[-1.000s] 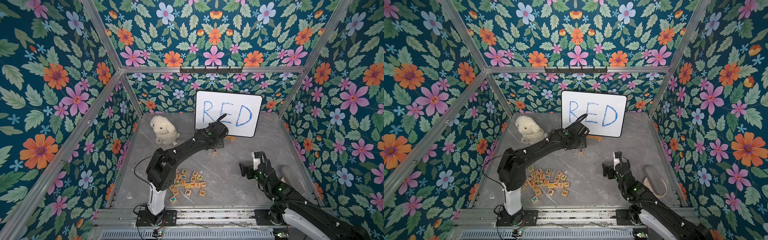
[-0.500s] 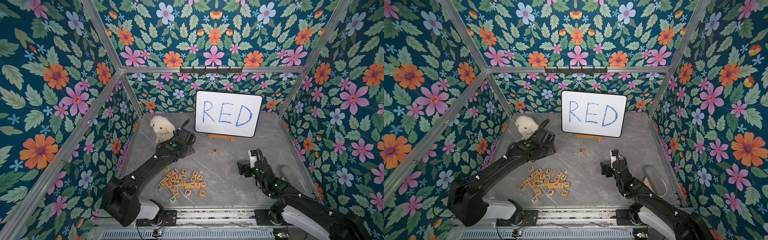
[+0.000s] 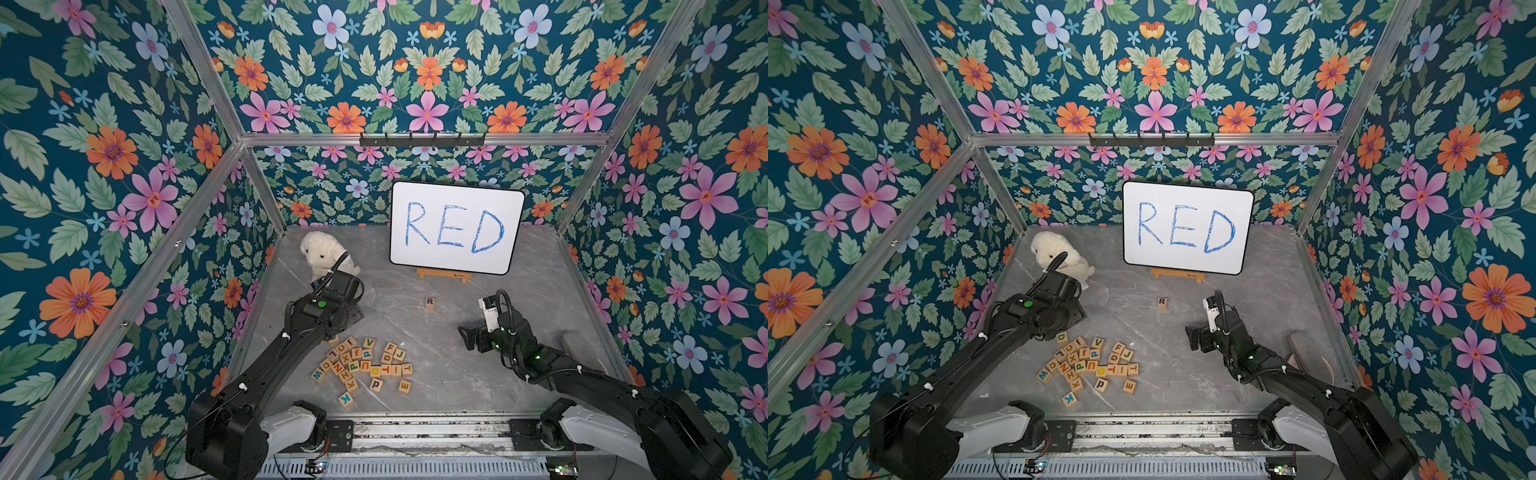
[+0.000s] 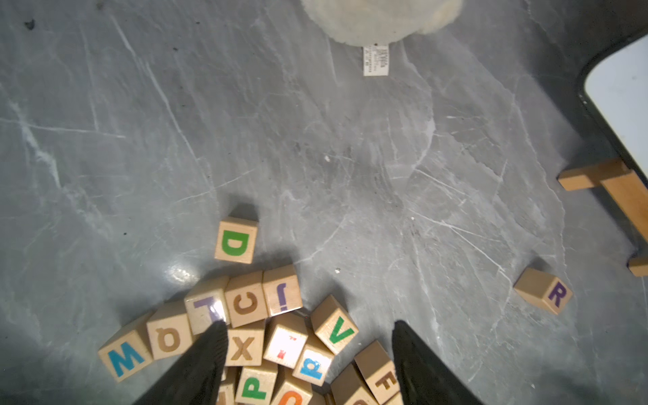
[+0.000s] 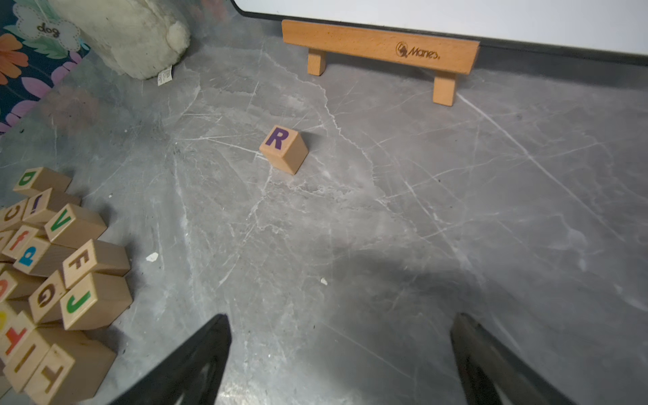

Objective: Assemble the uppercase word "red" with letter blocks
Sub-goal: Pick up the letter block from the center of the board.

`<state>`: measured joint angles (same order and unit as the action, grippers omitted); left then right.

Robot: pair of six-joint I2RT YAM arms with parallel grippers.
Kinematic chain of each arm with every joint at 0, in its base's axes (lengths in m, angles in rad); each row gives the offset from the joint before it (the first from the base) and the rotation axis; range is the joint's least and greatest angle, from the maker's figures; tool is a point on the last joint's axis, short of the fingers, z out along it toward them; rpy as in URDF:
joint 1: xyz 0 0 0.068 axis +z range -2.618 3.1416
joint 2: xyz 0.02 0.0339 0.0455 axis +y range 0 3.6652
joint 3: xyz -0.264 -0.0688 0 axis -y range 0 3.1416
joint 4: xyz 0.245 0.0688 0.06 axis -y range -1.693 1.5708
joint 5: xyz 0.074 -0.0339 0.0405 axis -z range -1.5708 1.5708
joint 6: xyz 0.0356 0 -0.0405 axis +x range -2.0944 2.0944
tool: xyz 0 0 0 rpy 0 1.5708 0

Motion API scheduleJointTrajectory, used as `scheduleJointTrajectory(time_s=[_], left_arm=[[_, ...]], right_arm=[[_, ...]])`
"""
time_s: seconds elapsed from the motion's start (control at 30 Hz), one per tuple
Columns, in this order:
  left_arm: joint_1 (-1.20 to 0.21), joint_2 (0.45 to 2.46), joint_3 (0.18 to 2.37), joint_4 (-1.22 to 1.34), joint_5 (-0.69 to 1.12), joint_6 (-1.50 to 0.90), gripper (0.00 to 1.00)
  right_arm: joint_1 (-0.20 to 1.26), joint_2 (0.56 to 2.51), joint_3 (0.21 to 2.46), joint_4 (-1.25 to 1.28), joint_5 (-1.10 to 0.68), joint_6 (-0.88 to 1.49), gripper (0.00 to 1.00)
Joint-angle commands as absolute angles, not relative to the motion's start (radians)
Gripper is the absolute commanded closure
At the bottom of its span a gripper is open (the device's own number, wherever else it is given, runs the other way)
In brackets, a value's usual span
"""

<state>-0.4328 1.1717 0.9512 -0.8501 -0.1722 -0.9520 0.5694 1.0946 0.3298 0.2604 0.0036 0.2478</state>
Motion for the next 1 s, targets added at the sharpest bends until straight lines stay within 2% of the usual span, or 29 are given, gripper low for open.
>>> scheduleJointTrajectory(time_s=[0.0, 0.17, 0.33, 0.53, 0.73, 0.97], left_arm=[[-0.420, 1.145, 0.940, -0.930, -0.195, -1.011, 0.24], [-0.360, 1.130, 0.930, -0.983, -0.157, -1.071, 0.24], [-0.341, 1.141, 0.944, -0.999, -0.137, -1.083, 0.24], [-0.339, 1.173, 0.942, -0.987, -0.098, -1.052, 0.25], [-0.349, 1.153, 0.868, -0.816, 0.029, -1.051, 0.27], [-0.425, 1.099, 0.835, -0.740, 0.020, -1.009, 0.28]], right_arm=[[0.581, 1.109, 0.320, 0.347, 0.007, 0.222, 0.01], [0.611, 1.068, 0.319, 0.336, 0.103, 0.140, 0.01], [0.611, 1.023, 0.220, 0.482, 0.068, 0.139, 0.01], [0.612, 1.003, 0.244, 0.430, 0.072, 0.157, 0.01], [0.612, 0.968, 0.302, 0.260, 0.224, 0.187, 0.01], [0.612, 0.830, 0.394, 0.078, -0.033, 0.183, 0.01]])
